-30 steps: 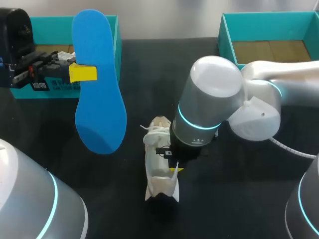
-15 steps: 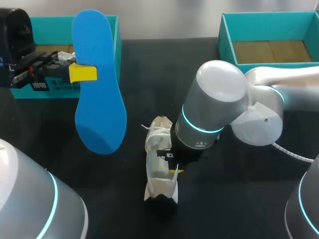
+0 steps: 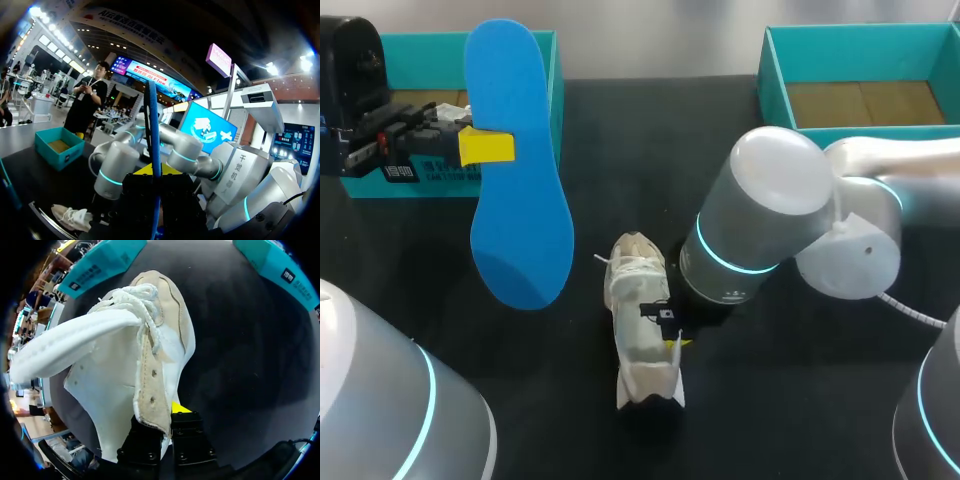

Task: Take the shoe out of the shoebox, open the shoe tongue, remove and reinsert the insole, then place the shoe into the shoebox

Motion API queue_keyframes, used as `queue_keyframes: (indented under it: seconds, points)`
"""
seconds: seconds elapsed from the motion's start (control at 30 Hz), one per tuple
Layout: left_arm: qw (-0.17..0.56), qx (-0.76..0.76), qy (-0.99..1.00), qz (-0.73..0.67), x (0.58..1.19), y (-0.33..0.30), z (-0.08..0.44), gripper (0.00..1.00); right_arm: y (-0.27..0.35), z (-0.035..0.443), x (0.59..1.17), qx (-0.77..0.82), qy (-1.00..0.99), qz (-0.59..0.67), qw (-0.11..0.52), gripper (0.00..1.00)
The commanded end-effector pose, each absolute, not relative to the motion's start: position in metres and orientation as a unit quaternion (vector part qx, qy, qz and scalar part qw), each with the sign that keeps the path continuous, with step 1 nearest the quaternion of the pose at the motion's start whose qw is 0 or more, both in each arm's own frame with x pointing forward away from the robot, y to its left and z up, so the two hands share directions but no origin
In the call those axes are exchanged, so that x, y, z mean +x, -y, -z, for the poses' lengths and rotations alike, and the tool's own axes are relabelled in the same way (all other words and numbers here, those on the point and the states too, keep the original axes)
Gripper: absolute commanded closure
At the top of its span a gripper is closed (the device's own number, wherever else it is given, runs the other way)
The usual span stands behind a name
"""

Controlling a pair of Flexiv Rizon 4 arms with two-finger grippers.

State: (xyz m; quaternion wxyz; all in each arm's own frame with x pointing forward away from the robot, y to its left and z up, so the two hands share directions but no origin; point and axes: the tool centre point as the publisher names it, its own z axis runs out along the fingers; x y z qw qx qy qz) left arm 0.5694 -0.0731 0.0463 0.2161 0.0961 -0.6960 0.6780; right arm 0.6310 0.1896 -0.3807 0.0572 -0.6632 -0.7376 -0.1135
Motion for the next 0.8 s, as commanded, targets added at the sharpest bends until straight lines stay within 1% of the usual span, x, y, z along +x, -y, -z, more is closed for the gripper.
queue_keyframes:
  seconds: [0.03, 0.37, 0.4, 0.43, 0.5, 0.53, 0.8]
  points:
    - [0.216, 0.096, 0.696, -0.678, 0.570, 0.073, -0.046, 1.00, -0.188, 0.383, 0.631, -0.665, 0.736, 0.106, 0.064, 1.00]
    - [0.216, 0.096, 0.696, -0.678, 0.570, 0.073, -0.046, 1.00, -0.188, 0.389, 0.631, -0.679, 0.723, 0.104, 0.071, 1.00]
    - [0.216, 0.096, 0.696, -0.678, 0.570, 0.073, -0.046, 1.00, -0.188, 0.389, 0.630, -0.681, 0.721, 0.105, 0.072, 0.97]
    - [0.216, 0.096, 0.696, -0.678, 0.570, 0.073, -0.046, 1.00, -0.188, 0.389, 0.630, -0.681, 0.721, 0.107, 0.073, 0.87]
    - [0.216, 0.096, 0.696, -0.678, 0.570, 0.073, -0.046, 1.00, -0.188, 0.387, 0.628, -0.682, 0.720, 0.108, 0.074, 0.36]
    - [0.216, 0.096, 0.696, -0.678, 0.570, 0.073, -0.046, 1.00, -0.188, 0.384, 0.627, -0.684, 0.717, 0.111, 0.075, 0.00]
    - [0.216, 0.096, 0.696, -0.678, 0.570, 0.073, -0.046, 1.00, -0.176, 0.342, 0.620, -0.698, 0.697, 0.136, 0.095, 0.00]
